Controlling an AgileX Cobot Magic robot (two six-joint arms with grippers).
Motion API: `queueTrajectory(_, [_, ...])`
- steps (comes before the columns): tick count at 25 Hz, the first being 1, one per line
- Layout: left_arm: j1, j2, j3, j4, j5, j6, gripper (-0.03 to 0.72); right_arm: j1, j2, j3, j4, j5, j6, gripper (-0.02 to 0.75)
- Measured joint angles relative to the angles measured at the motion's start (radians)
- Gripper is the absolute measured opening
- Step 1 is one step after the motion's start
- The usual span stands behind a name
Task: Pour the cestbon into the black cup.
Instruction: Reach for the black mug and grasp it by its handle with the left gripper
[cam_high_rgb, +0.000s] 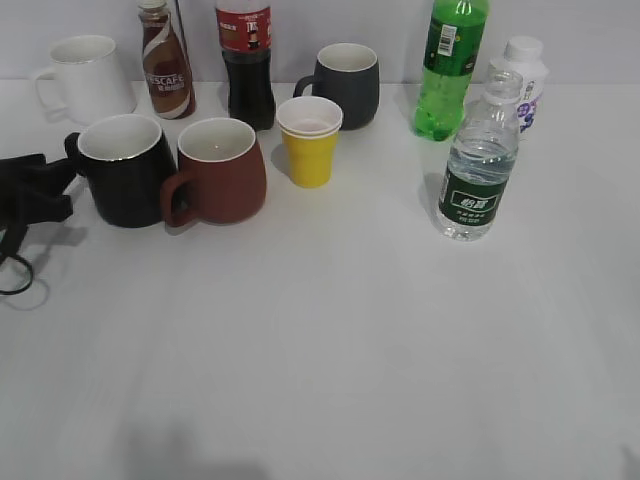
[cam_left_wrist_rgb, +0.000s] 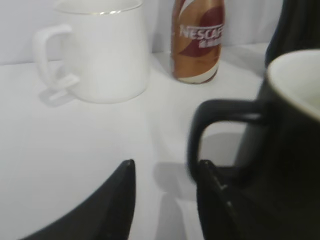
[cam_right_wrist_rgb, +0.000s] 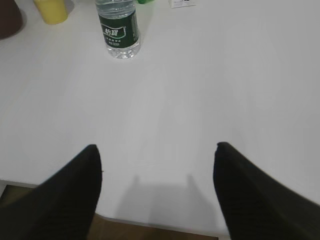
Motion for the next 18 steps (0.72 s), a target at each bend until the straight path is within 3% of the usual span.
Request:
queueTrajectory(6, [0.062, 0.030, -0.036, 0.161, -0.013, -0.027, 0.311, 0.000, 0.000, 0.000, 0.000, 0.000, 0.001, 0.523])
queueTrajectory(18, [0.060, 0.096, -0.149, 0.258, -0.019, -0.076, 0.311, 0.000, 0.000, 0.000, 0.000, 0.000, 0.006, 0.522])
